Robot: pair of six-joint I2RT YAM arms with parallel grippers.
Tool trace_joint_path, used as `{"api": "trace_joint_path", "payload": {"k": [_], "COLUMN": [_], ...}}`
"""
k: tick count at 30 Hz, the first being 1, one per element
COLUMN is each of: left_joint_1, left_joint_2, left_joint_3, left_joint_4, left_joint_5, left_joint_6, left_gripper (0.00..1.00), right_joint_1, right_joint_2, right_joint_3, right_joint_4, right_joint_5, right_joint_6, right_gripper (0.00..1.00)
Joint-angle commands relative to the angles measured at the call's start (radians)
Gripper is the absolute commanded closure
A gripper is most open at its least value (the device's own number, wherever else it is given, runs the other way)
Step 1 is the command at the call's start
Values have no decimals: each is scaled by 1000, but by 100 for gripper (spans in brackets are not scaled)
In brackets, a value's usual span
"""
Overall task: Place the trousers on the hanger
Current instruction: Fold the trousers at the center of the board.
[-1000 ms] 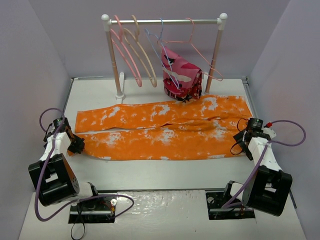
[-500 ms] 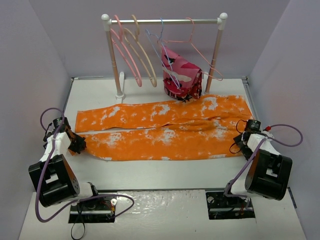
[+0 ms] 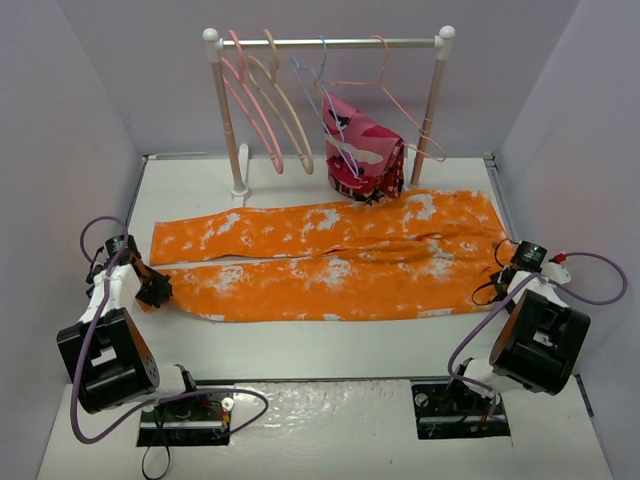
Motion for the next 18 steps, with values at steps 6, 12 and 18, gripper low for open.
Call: {"api": "trace_joint_path", "payload": {"k": [6,12,18], "left_joint_1": [17,62,143], "left_joint_2": [-34,-32,-56], "left_joint_3": [159,285,337], "left_joint_4": [-67,-112,-100], "left_joint_5": [21,6,51], "left_joint_6": [-28,-88,-171], "left_gripper": [100,100,100], "right_joint_1": [-6,3,5], "right_joint_2": [-78,-242,-313], "right_joint_3": [22,112,314], "right_joint_4": [-174,-335,-467], "right_joint_5": [-43,9,62], "right_joint_6": [-13,72,84], "right_gripper": [100,100,100]}}
